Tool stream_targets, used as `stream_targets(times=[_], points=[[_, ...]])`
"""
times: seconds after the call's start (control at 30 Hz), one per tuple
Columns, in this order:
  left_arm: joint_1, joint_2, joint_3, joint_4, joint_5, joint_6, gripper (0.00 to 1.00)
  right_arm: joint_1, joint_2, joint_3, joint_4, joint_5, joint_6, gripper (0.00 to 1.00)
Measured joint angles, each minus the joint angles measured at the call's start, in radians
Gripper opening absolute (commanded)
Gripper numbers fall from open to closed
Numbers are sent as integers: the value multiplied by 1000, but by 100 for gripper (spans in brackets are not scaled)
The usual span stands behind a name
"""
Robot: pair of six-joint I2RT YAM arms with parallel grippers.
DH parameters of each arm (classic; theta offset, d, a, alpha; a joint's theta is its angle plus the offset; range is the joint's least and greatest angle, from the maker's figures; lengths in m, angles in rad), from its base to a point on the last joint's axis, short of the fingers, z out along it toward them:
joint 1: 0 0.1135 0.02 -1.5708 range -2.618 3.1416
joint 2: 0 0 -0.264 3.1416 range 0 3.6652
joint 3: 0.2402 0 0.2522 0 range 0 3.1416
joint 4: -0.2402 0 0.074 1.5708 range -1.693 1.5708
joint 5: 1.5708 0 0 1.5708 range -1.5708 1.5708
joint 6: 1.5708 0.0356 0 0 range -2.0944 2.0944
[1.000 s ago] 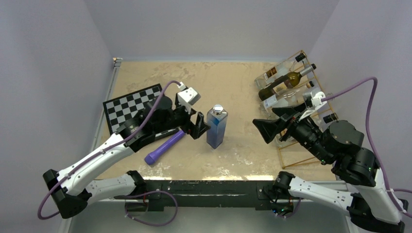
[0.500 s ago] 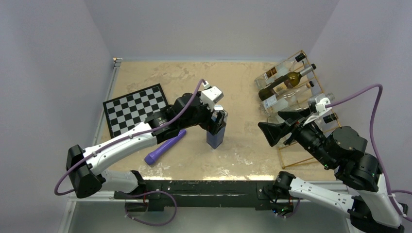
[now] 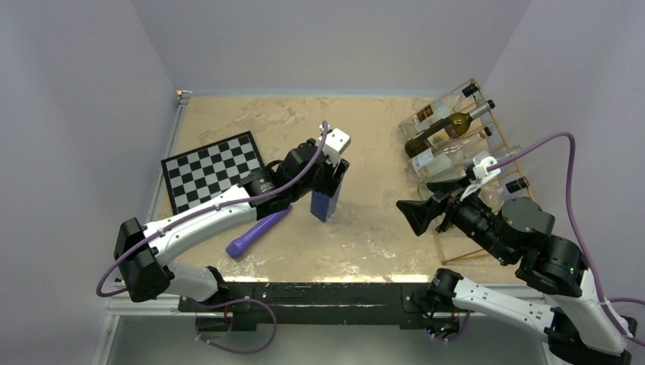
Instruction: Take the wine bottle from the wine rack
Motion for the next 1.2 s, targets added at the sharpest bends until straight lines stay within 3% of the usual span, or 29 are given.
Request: stream_targets(times=[0.3,0.57,0.87,1.2], points=[[193,110,142,-34,-114,45,0,0,0,-6,-5,5,2,99],[362,234,309,60,-210,111,0,0,16,-6,-5,6,-3,99],[497,428,489,95,-122,75,0,0,104,-5,-5,6,-10,99],[565,496,499,98,-29,53,0,0,184,25,-12,10,-11,99]])
